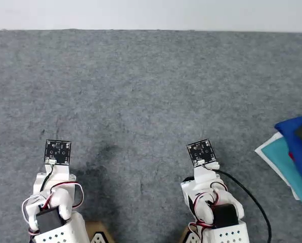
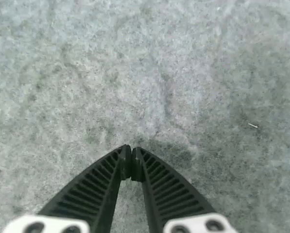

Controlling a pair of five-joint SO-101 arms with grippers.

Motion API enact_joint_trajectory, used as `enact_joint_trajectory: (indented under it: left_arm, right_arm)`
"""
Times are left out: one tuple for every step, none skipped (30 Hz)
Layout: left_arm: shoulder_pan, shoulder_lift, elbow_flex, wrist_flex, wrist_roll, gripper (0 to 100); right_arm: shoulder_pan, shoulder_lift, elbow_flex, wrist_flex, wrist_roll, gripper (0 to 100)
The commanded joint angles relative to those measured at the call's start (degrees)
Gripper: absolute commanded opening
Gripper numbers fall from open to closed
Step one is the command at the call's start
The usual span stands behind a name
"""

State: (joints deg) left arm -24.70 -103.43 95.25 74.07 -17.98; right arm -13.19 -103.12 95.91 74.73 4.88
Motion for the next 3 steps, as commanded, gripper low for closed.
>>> enact_joint_trajectory:
  left_arm:
    - [0.1,-0.4,1.2,-1.2,-0.5,1]
    - [0.1,-0.4,1.2,-1.2,-0.5,1]
    - [0.1,-0.4,1.2,-1.2,-0.5,1]
  right_arm:
    - [-0.1,-0.7,0.5,0.4,-0.4,0.9]
    - [-0.1,-0.7,0.5,0.4,-0.4,0.9]
    - [-0.1,-0.7,0.5,0.4,-0.4,0.9]
